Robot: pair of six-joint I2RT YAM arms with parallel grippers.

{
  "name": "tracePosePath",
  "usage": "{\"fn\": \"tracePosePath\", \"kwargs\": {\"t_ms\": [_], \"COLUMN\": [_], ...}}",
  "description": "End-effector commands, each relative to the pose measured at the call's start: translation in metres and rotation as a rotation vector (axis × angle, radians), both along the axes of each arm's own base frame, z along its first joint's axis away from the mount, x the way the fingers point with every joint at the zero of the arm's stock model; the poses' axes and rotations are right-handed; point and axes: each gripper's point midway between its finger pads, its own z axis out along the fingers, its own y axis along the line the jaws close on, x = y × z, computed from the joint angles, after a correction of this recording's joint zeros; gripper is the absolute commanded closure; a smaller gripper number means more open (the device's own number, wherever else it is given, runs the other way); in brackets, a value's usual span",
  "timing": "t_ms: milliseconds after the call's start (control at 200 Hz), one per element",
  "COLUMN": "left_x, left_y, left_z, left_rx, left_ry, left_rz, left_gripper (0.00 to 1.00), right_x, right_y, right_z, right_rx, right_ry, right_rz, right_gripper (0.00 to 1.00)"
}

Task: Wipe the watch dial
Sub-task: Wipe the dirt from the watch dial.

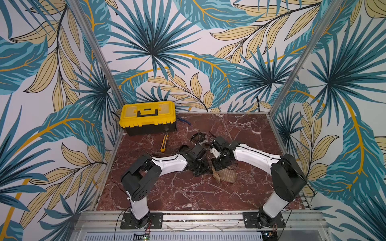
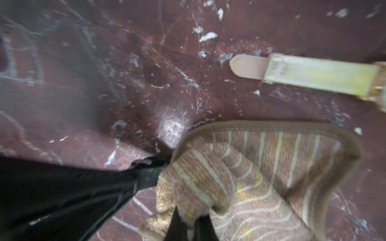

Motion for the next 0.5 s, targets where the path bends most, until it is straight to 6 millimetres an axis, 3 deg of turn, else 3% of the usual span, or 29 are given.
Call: {"fn": "tracePosePath", "kwargs": {"t_ms": [0, 140, 290, 491], "left_x": [0.002, 0.002, 0.002, 0.002], "left_y": [-0.004, -0.003, -0.002, -0.002], "left_z": [0.000, -0.001, -0.001, -0.003], "left_rx": [-0.011, -0.008, -0.009, -0.007], "left_ry": [-0.001, 0.000, 0.002, 0.008], "left_rz": [-0.006, 0.001, 0.004, 0.004], "left_gripper": [1.00, 1.00, 1.00, 1.00], "right_x": [-0.009, -0.010, -0.011, -0.011], "right_y": [-0.002, -0.010, -0.034, -0.049], "right_z": [-0.005, -0.012, -0.021, -0.013], "right_rx": [-0.046, -0.097, -0.222, -0.233], "right_ry": [0.049, 0.055, 0.056, 0.024], "right_rz": [0.040, 0.039, 0.011, -0.040], "right_gripper": [0.99, 1.00, 1.00, 1.00]}}
